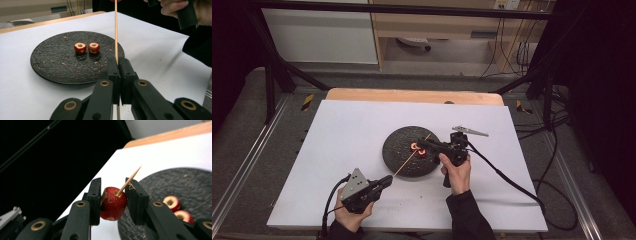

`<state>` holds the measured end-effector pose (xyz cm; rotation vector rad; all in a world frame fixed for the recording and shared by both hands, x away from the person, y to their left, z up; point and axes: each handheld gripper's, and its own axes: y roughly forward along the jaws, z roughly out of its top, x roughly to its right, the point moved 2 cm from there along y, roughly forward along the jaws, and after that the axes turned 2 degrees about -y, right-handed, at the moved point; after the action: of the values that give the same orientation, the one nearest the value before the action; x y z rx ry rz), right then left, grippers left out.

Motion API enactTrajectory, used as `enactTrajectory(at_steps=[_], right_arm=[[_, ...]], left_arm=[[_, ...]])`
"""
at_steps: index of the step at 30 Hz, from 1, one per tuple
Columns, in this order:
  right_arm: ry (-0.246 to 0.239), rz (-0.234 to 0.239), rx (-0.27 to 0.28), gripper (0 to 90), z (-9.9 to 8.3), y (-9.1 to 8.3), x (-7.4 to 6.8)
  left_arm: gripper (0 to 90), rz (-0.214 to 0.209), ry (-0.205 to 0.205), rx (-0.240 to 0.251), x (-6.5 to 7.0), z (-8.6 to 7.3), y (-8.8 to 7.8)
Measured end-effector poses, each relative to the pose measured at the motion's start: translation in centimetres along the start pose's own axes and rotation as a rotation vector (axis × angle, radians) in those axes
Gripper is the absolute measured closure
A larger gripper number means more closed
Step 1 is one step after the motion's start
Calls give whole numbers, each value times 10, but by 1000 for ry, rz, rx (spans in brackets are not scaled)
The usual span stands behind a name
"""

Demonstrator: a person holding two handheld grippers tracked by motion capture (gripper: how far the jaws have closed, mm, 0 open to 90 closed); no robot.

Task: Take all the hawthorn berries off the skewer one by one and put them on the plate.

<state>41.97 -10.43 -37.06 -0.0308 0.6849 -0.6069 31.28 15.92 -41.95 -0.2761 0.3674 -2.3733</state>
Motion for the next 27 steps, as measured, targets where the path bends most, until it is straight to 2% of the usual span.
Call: enactTrajectory(at_steps=[14,23,27], right_arm=[[2,-64,47,680,32,-13,15],[-10,-139,64,680,50,-15,34],[-13,-177,52,680,52,-14,40]], left_arm=[[883,3,0,0,-1,0,-2],[883,6,-2,-1,-3,-1,-3],[883,11,-7,1,-6,-1,-5]])
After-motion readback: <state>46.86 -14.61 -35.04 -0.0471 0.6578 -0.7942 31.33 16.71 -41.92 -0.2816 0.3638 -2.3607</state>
